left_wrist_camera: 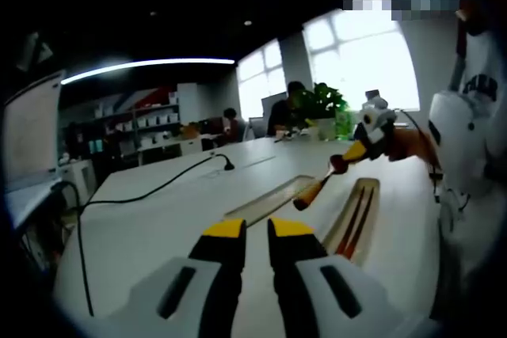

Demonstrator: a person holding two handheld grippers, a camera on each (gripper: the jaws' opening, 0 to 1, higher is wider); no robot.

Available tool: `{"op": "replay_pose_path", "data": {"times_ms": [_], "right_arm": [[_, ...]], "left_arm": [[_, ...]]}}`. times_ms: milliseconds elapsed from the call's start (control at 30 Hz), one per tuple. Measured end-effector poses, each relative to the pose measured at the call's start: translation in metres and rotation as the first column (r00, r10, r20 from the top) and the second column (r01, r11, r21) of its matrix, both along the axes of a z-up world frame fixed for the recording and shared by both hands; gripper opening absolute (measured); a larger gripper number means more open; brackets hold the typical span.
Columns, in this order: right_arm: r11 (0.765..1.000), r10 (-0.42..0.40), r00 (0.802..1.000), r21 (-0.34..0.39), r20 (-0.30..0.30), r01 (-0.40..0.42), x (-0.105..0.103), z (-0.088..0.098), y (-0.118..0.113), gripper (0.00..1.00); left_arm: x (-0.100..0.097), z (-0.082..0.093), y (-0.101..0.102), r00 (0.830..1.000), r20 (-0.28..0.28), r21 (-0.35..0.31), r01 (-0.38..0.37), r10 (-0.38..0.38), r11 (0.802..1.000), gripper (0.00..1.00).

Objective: Arrange the utensils inside the cutlery case until each visible utensil rests in its matching compartment.

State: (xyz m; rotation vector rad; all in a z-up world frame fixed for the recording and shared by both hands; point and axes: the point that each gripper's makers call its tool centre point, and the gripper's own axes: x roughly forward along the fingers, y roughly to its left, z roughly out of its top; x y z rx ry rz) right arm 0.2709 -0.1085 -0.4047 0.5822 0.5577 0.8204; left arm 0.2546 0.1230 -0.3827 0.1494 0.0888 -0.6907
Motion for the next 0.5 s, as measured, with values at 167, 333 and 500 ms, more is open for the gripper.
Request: {"op": "replay_pose_path", "data": {"times_ms": [167,333,500], "right_arm": [[1.000,0.003,1.000,-0.012,-0.010,-0.003,-0.011,-0.002,0.001,0.00],[1.000,0.010,1.000,-0.028,-0.018,-0.010,-0.021,-0.005,0.003,0.01],[0.999,-0.002,1.000,-0.034,-0.024,0.001,-0.028,-0.008,0.002,0.01]], "left_arm": [[-0.002,-0.001,-0.002,1.000,-0.003,-0.013,0.003,-0.003,1.000,0.11],[-0.002,0.001,-0.007,1.000,0.002,-0.019,0.016,-0.016,1.000,0.11],[-0.005,0.000,-0.010,1.000,0.003,-0.012,0.025,-0.025,1.000,0.11]]}}
